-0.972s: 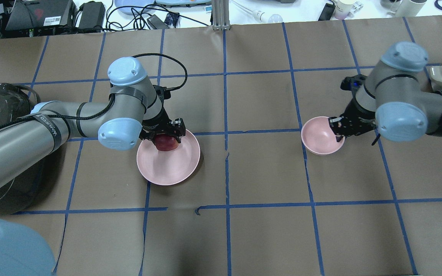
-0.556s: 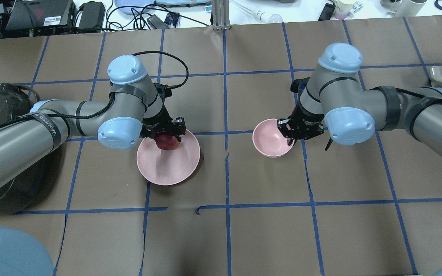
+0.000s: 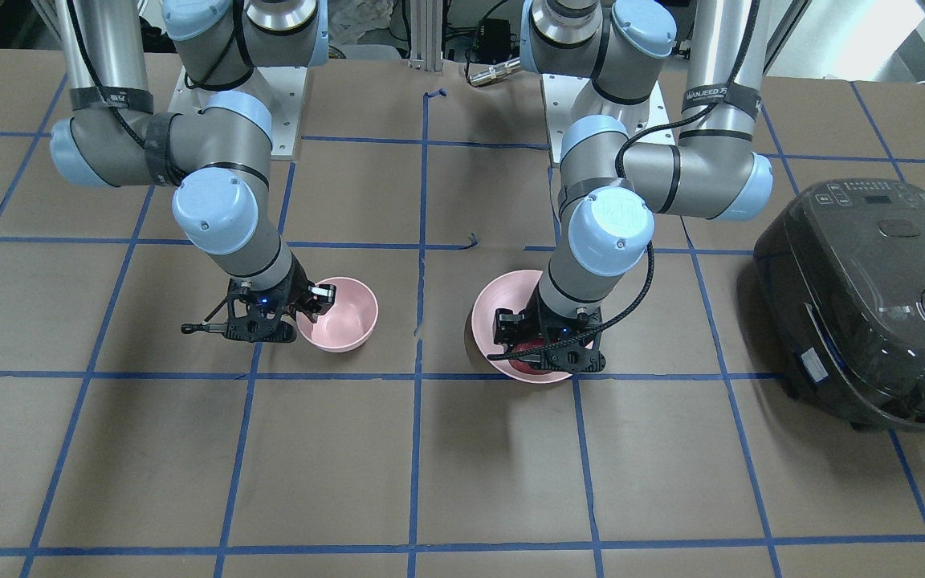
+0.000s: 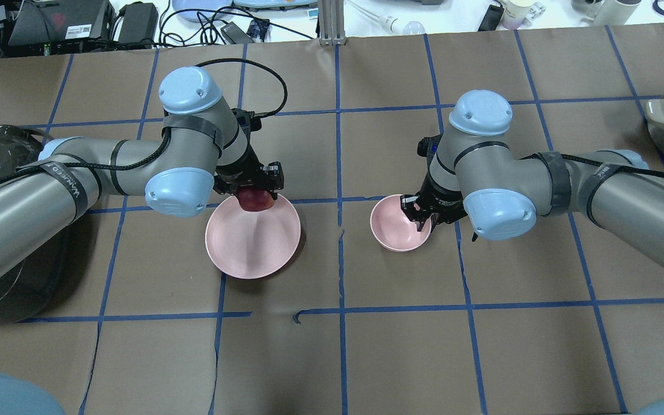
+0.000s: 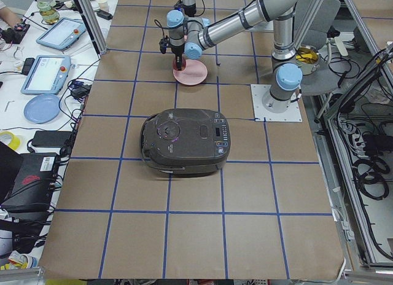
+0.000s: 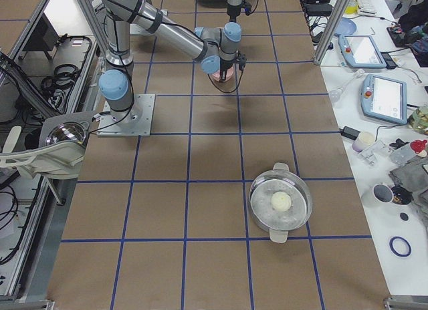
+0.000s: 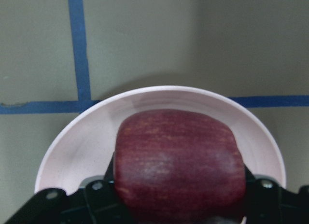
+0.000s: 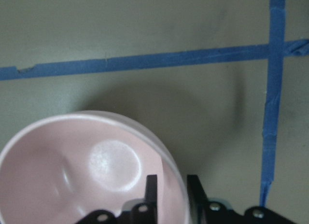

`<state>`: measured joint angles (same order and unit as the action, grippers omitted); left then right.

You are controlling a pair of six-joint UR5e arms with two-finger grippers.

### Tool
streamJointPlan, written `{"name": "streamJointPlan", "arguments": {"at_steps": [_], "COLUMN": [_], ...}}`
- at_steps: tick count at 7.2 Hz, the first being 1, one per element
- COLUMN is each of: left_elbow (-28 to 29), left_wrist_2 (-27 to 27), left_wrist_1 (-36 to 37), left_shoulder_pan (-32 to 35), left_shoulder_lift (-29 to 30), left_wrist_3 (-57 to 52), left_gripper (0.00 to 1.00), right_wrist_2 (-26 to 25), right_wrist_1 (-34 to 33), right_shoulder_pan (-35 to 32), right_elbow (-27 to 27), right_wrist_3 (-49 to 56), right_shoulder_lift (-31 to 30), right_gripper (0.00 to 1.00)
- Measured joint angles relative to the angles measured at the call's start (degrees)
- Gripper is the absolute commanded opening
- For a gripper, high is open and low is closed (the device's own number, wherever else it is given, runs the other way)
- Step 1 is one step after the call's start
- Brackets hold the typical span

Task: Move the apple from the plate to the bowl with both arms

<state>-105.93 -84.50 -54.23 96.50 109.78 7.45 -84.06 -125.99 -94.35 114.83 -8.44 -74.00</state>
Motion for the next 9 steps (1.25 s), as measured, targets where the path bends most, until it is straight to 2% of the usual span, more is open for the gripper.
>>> {"name": "streamJointPlan", "arguments": {"at_steps": [1,2,4,6,7,9], "left_elbow": [1.30,2.11,2.73,3.02,3.16,3.39], "left_wrist_2": [0.75,2.04,5.28,6.08,6.15,6.09], "left_wrist_1": [-0.26,-0.37,0.12,2.74,4.89,7.38], "left_shoulder_pan": [1.09,2.59,6.42,11.21,13.57,17.24], "left_shoulder_lift": [0.00,-0.24,-0.30,0.51,1.06,1.60], "left_wrist_3": [2.08,4.84,12.99,20.72,24.36,29.06], "left_gripper": [0.11,0.10,0.10,0.10,0.10,0.08], "right_wrist_2": [-0.49,-1.25,-3.41,-6.13,-6.73,-6.95], "right_wrist_1": [0.75,4.81,19.58,33.88,37.44,39.51], "right_shoulder_pan": [0.07,0.08,0.04,-0.15,-0.19,-0.22], "right_elbow": [-1.54,-4.81,-14.24,-25.18,-28.98,-31.29], "right_wrist_3": [-0.18,-0.28,-0.34,-0.51,-0.60,-0.61], "right_shoulder_lift": [-0.91,-3.03,-9.05,-13.11,-13.63,-13.59], "right_gripper": [1.00,1.00,1.00,1.00,1.00,1.00]}}
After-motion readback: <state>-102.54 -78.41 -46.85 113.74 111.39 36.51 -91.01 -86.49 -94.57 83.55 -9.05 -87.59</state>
